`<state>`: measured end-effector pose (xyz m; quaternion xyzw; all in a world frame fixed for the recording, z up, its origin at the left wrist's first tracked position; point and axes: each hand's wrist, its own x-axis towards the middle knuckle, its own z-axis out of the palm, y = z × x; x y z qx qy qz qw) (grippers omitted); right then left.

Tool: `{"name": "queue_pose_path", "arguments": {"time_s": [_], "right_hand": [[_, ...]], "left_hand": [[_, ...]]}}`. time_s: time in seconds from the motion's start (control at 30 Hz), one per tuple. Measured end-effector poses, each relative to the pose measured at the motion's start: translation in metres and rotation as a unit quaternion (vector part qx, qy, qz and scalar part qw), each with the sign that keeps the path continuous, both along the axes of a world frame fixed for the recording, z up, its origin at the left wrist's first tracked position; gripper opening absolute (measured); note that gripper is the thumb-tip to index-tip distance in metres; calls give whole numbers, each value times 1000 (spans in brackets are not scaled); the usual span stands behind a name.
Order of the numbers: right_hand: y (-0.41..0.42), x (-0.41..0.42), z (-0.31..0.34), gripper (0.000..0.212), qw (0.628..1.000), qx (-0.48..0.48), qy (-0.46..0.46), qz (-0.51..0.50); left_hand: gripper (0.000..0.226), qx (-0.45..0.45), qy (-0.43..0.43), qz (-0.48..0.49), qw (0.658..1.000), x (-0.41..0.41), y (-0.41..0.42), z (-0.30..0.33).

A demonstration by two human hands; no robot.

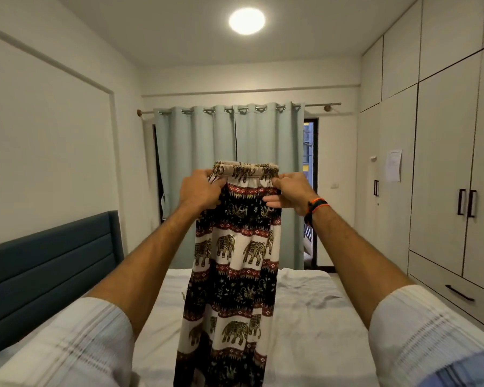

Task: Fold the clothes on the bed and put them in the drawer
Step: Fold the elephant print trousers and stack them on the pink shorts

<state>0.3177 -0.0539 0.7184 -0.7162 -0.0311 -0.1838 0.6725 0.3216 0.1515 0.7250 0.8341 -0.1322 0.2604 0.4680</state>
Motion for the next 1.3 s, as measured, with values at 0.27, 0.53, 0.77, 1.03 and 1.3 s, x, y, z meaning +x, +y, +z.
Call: {"name": "queue_pose_path", "arguments": {"time_s": [0.27, 0.53, 0.77, 1.03, 1.3], "right_hand": [[-2, -9, -13, 18, 999, -8, 32, 13], [11, -17, -25, 21, 1000, 8, 8, -14], [2, -24, -31, 23, 997, -57, 48, 16], [0, -30, -70, 24, 999, -26, 31, 2], [-20, -32, -206, 17, 978, -9, 201, 57]], "left_hand": [[32, 33, 93, -24, 995, -7, 13, -15], [20, 30, 22, 26, 999, -14, 11, -33], [25, 42, 49, 21, 998, -11, 16, -45], [22, 49, 88, -10, 995, -16, 7, -74], [26, 37, 285, -24, 957, -33, -3, -209]]}}
